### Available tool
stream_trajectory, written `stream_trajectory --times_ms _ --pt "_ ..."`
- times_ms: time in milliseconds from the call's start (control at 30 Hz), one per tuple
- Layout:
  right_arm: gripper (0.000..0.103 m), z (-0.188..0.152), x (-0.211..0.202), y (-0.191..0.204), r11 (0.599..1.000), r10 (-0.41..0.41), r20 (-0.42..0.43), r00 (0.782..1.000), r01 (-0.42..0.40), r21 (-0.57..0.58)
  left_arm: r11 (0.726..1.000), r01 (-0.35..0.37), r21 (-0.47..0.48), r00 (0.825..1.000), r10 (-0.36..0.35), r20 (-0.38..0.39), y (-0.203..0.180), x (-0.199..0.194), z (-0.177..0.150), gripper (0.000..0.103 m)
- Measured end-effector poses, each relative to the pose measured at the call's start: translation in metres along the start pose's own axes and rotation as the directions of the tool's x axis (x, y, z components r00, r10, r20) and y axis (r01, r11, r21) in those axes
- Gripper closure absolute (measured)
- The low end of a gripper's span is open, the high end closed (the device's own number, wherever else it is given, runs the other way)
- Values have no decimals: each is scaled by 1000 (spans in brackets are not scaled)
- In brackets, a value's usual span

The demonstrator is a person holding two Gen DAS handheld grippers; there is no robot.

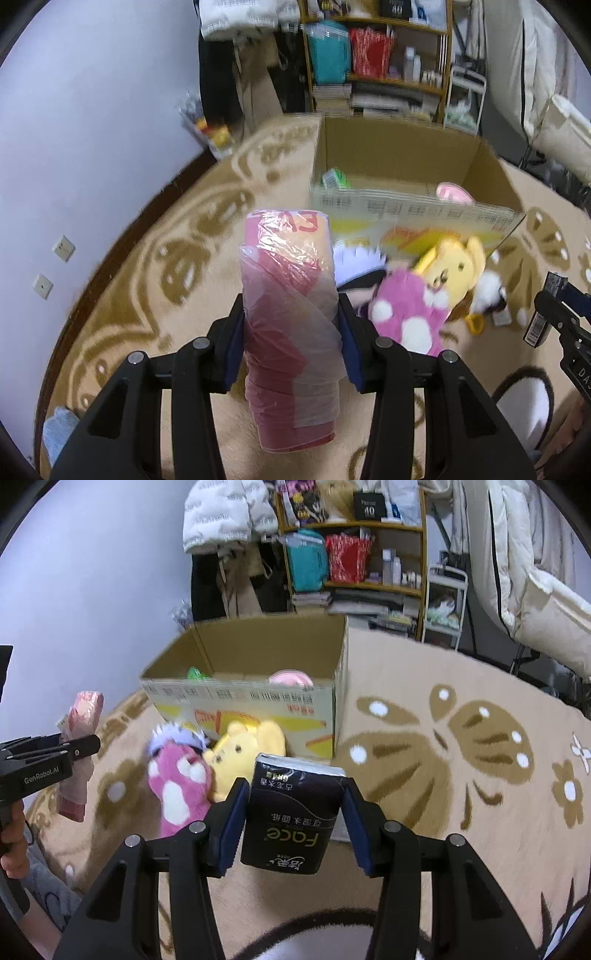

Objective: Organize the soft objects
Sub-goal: 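Lift the pink pack with the left tool while the right tool lifts the black pack, then lower both held packs into the cardboard box and open both tools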

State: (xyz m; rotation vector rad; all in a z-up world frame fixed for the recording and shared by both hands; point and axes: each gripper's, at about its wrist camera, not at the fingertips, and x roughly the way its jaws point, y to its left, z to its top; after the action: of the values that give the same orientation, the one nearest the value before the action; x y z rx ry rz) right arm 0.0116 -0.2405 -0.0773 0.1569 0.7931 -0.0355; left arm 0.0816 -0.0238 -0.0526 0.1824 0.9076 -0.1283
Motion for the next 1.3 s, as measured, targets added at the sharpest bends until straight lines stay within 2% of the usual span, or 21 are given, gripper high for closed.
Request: stream_trajectory --times_ms 267,400,633,933,1033,1133,1300 --pt "50 20 -24 5 1000 12 85 996 -11 -7 1000 -20 -6 989 20 148 3 -42 21 59" --pt "50 29 -32 2 1000 -10 129 992 10 4 998 -8 -70 980 22 196 11 -64 38 59" --pt "50 52 -32 -4 1000 -19 162 987 18 4 999 -9 -48 962 22 273 14 -86 63 59" --pt "50 84 -21 -3 999 8 189 982 -1 -36 1000 6 3 947 -7 322 -5 -73 95 59" --pt "50 92 -13 -1 999 4 196 981 4 -39 1000 -8 11 942 4 334 -11 -63 103 59" --pt "50 95 -8 -1 999 18 203 979 -10 -37 1000 7 7 946 -9 325 -13 -48 105 59" --pt "50 102 8 -1 998 40 199 979 -30 -54 999 -15 38 949 2 314 -21 -26 111 59"
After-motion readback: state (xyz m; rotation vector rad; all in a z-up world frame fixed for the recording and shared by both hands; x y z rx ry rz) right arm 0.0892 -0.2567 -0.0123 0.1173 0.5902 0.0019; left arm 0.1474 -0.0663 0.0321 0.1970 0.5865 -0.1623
